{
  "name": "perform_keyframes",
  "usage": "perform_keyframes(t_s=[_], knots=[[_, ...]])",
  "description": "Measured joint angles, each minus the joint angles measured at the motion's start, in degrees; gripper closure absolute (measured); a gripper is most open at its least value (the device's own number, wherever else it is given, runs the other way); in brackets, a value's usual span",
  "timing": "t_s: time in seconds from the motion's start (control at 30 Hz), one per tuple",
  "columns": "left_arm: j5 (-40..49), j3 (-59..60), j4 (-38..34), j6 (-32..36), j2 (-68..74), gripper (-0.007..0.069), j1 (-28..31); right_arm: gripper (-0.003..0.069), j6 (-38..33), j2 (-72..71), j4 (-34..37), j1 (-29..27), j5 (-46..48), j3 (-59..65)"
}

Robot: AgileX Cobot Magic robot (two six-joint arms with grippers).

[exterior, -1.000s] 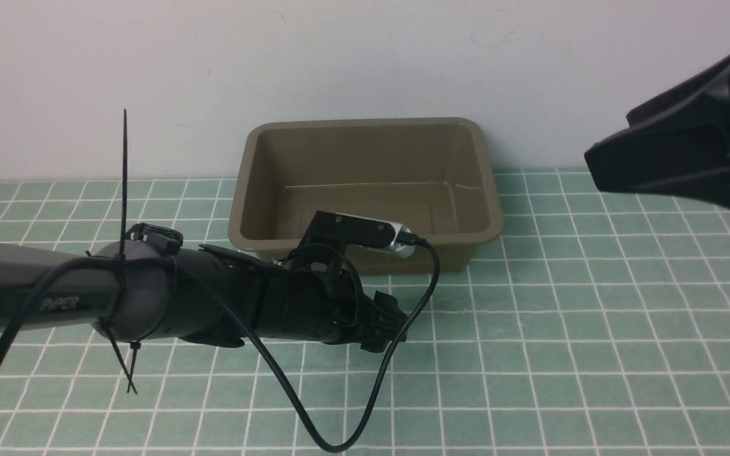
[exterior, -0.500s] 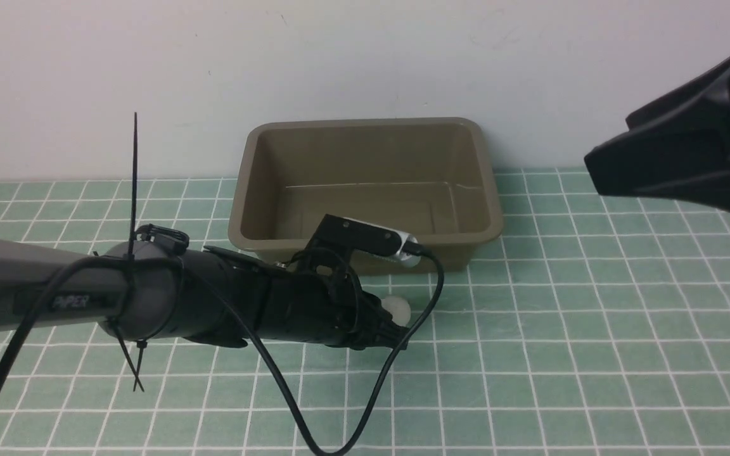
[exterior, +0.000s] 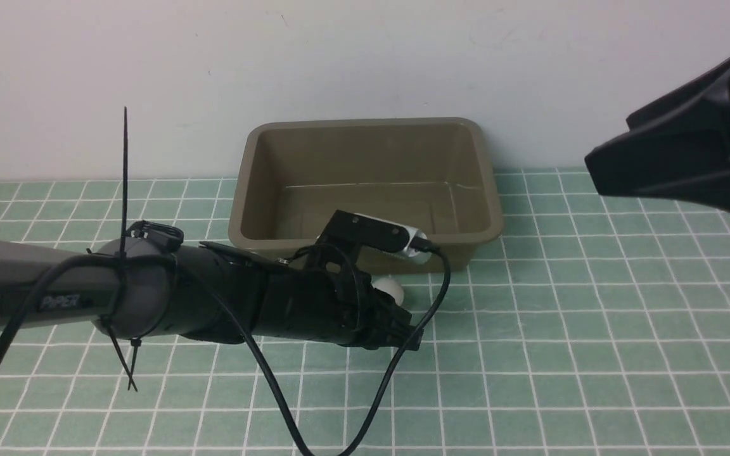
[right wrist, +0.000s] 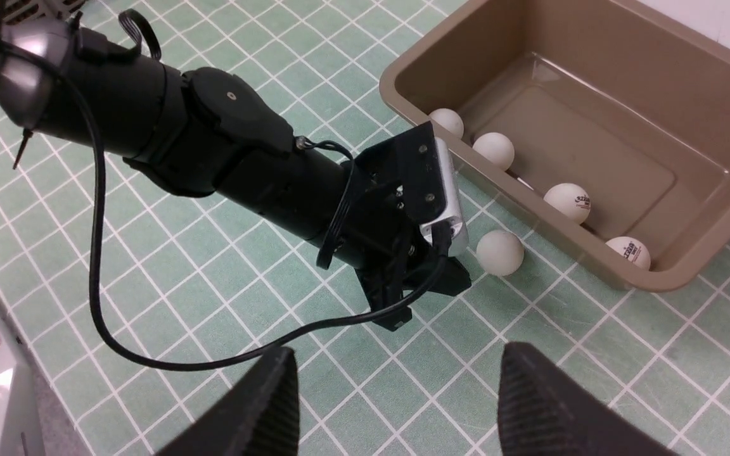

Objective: Put the table tennis balls in the box on the green coffee tablecloth.
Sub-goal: 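Reach for and grasp a ping pong ball on the table beside the basket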

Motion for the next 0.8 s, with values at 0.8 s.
perform_keyframes(t_s=[0.8], knots=[[-4.5, 2.5, 0.0, -4.1, -5.5, 0.0336, 0.0, 0.027, 0.0, 0.0, -1.0, 0.0, -1.1, 0.0]])
